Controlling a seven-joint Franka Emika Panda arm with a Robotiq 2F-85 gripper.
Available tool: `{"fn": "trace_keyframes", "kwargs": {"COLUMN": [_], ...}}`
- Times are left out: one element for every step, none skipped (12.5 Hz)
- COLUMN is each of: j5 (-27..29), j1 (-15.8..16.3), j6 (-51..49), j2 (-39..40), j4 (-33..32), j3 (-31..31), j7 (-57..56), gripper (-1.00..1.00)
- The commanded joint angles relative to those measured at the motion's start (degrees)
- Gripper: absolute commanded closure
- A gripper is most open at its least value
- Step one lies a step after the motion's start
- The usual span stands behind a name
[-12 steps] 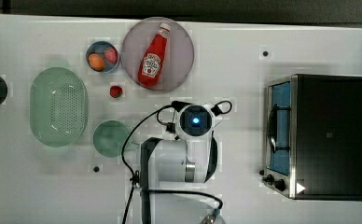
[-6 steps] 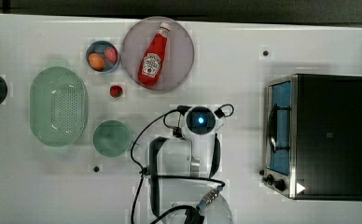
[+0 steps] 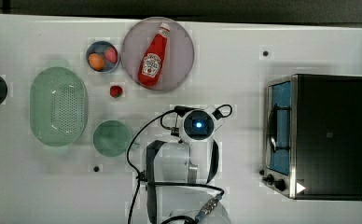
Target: Pick Banana and place it in mug.
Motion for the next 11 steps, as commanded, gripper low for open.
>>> {"fn": "trace_keyframes", "kwargs": {"j5": [0.2, 0.2, 0.2, 0.2, 0.2, 0.2, 0.2, 0.2, 0.2, 0.2, 0.2], "j1": [0.6, 0.6, 0.7, 0.8, 0.9, 1.0, 1.3, 1.6, 1.9, 2.1, 2.3], "j6": [-0.6, -0.7, -1.2, -2.3, -4.7, -8.7, -13.7, -19.3, -25.1, -30.0, -33.7], "j2": [-4.1, -6.3, -8.9, -12.0, -15.3, -18.5, -21.5, -24.0, -26.2, -28.0, -29.5], "j4": [1.4, 1.4, 1.3, 1.5, 1.5, 1.7, 2.4, 3.2, 4.3, 5.5, 6.8], "j3": [-0.7, -0.7, -0.5, -0.2, 0.2, 0.7, 1.5, 2.6, 3.9, 5.4, 7.0], "j7": [-2.7, -2.6, -2.6, -2.4, -1.9, -1.0, 1.2, 4.1, 7.0, 9.8, 12.5], "gripper": [0.4, 0.4, 0.4, 0.4, 0.4, 0.4, 0.4, 0.4, 0.4, 0.4, 0.4]}}
